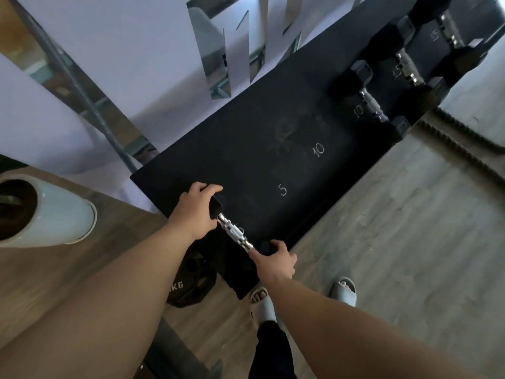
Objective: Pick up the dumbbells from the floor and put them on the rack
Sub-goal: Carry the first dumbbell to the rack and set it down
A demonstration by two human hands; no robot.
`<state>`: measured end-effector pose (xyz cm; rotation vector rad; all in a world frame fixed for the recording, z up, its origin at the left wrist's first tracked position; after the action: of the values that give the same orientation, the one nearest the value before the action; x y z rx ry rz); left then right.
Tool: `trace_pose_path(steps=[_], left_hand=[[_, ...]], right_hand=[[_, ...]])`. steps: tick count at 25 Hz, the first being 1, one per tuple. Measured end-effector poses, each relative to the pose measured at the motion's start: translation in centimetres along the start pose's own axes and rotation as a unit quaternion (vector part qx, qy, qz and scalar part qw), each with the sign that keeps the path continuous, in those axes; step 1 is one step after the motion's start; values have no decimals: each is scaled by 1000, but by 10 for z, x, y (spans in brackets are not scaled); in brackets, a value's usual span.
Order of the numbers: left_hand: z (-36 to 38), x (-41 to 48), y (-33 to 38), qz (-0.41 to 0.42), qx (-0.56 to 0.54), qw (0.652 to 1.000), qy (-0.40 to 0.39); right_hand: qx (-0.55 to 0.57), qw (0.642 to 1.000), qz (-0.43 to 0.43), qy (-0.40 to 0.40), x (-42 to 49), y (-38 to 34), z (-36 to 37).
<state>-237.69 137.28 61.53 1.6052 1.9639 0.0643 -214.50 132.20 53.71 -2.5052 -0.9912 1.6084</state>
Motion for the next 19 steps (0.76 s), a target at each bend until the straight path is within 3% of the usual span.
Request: trace_pose_path(steps=[8, 19], left_hand=[[-20, 9, 23, -4, 38, 999, -2], [-54, 161, 177, 37, 81, 996, 10]], right_hand=[[-9, 1000, 6, -4, -1, -24, -34], [55, 998, -22, 27, 93, -120, -183]])
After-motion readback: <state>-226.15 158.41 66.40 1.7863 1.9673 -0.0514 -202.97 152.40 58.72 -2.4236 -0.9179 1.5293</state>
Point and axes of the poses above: each hand's wrist, its own x-axis towards the middle knuckle, its own z-axis out of the palm, y = z × x, the point moved 3 cm from there along x, towards the middle knuckle, and after that the axes turned 6 degrees about z, right-handed, at the moved point
